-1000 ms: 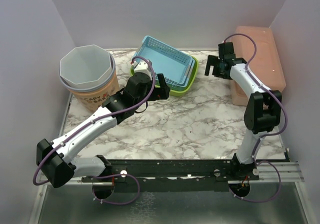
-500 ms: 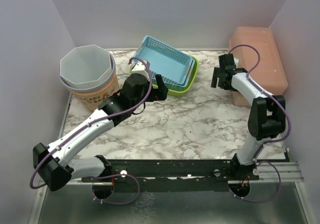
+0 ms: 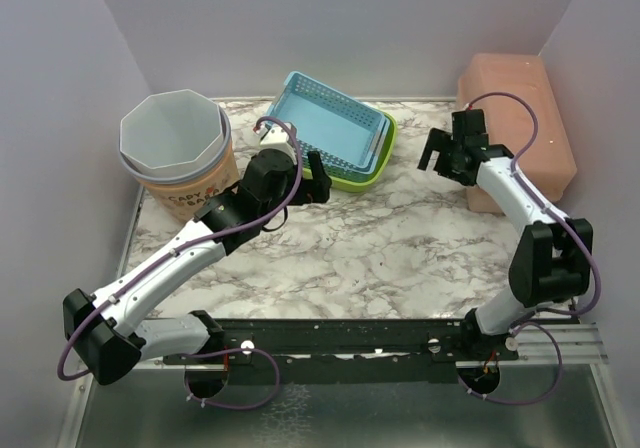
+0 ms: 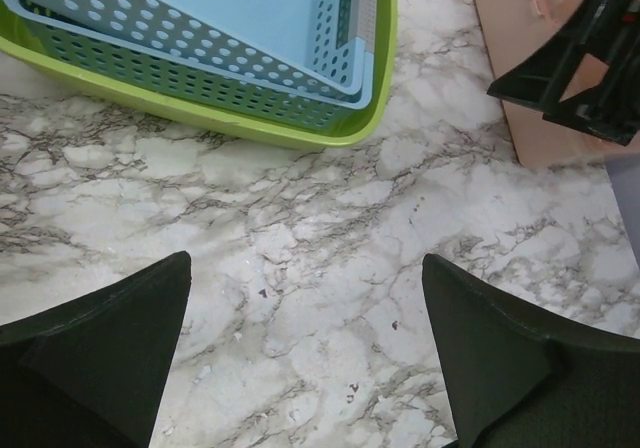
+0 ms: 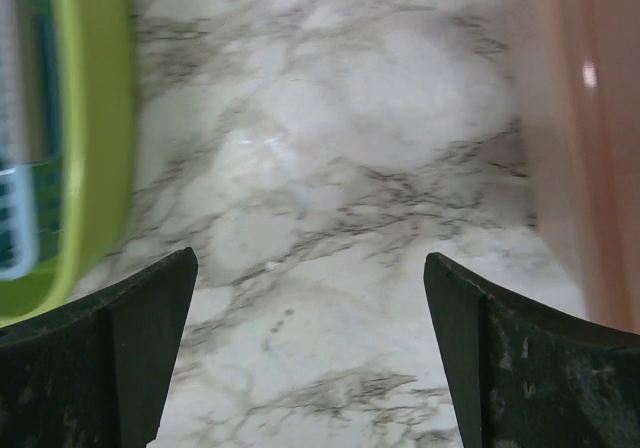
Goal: Turn the large container upside down
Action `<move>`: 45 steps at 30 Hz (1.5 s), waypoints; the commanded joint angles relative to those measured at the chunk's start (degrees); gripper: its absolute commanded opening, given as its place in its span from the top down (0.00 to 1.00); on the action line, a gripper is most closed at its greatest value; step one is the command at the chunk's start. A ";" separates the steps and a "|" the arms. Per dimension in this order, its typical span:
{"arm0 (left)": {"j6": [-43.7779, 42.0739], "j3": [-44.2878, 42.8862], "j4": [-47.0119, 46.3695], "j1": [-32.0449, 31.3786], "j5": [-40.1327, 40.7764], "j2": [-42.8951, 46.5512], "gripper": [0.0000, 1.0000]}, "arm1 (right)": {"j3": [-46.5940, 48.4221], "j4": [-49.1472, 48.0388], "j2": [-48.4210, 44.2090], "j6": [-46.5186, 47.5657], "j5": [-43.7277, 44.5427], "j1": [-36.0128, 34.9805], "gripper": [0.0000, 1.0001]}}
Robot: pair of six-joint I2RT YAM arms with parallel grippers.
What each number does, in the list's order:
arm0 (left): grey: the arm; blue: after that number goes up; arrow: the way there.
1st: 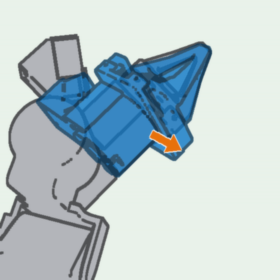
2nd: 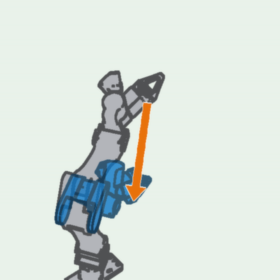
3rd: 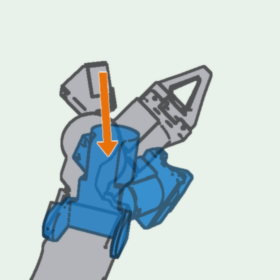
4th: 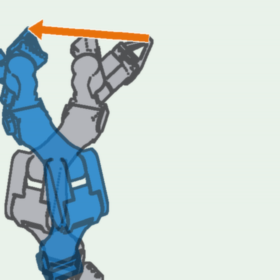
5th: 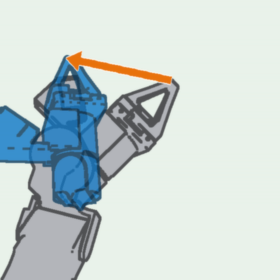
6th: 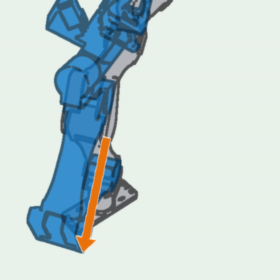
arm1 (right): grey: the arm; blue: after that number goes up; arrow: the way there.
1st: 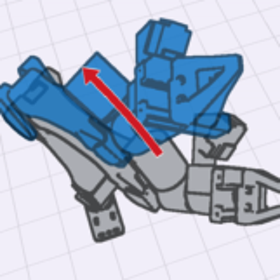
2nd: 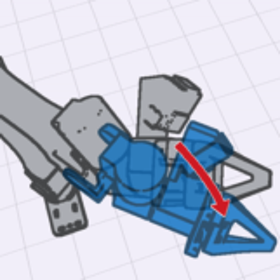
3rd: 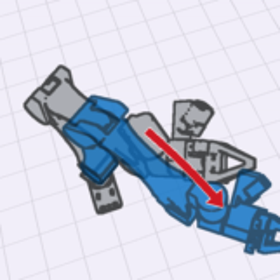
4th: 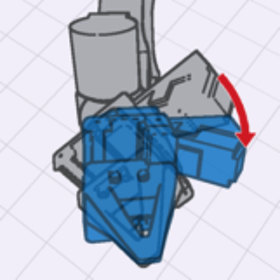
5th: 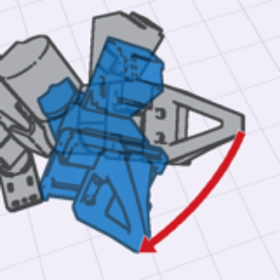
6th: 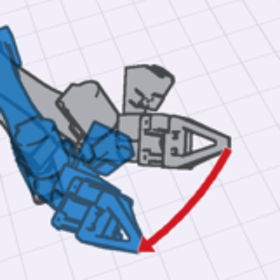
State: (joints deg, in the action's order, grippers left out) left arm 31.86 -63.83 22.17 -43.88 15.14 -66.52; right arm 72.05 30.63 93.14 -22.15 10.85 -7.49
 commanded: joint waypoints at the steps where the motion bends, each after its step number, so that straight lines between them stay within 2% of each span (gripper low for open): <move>1: -0.36 -0.94 0.69 0.42 5.08 -1.48 0.01 | -2.15 -8.11 -5.90 -5.62 -20.91 0.06 0.00; 6: 2.82 -6.28 2.45 1.01 2.66 -6.22 0.01 | -5.32 -19.27 -6.06 -16.58 -31.35 -0.63 0.05; 11: 5.28 -2.89 2.44 1.01 2.87 -3.60 0.01 | -1.23 -24.49 0.94 -23.32 -37.88 -1.60 0.17; 13: 5.74 -0.03 2.44 1.07 3.96 -1.28 0.01 | 1.32 -24.67 3.59 -23.86 -37.94 -2.48 0.19; 17: 5.34 2.50 2.52 1.20 4.65 2.24 0.01 | 5.11 -24.37 8.85 -26.84 -35.74 -3.48 0.30; 20: 4.47 2.52 2.73 1.17 4.30 3.39 0.01 | 4.51 -27.05 10.71 -30.37 -32.50 -4.21 0.34; 25: 2.97 0.86 3.12 1.42 4.19 3.31 0.01 | 7.55 -29.52 15.52 -32.70 -33.68 -5.81 0.39; 29: 2.01 0.01 3.46 1.46 2.98 2.77 0.01 | 11.85 -26.69 19.29 -31.55 -33.27 -6.69 0.41; 45: 2.43 0.80 3.93 1.60 2.02 2.48 0.01 | 9.51 -24.88 17.19 -28.63 -27.36 -6.66 0.40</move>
State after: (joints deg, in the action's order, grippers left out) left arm 34.68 -62.24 25.89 -42.70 18.02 -63.75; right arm 81.69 3.84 111.53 -52.62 -19.27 -13.89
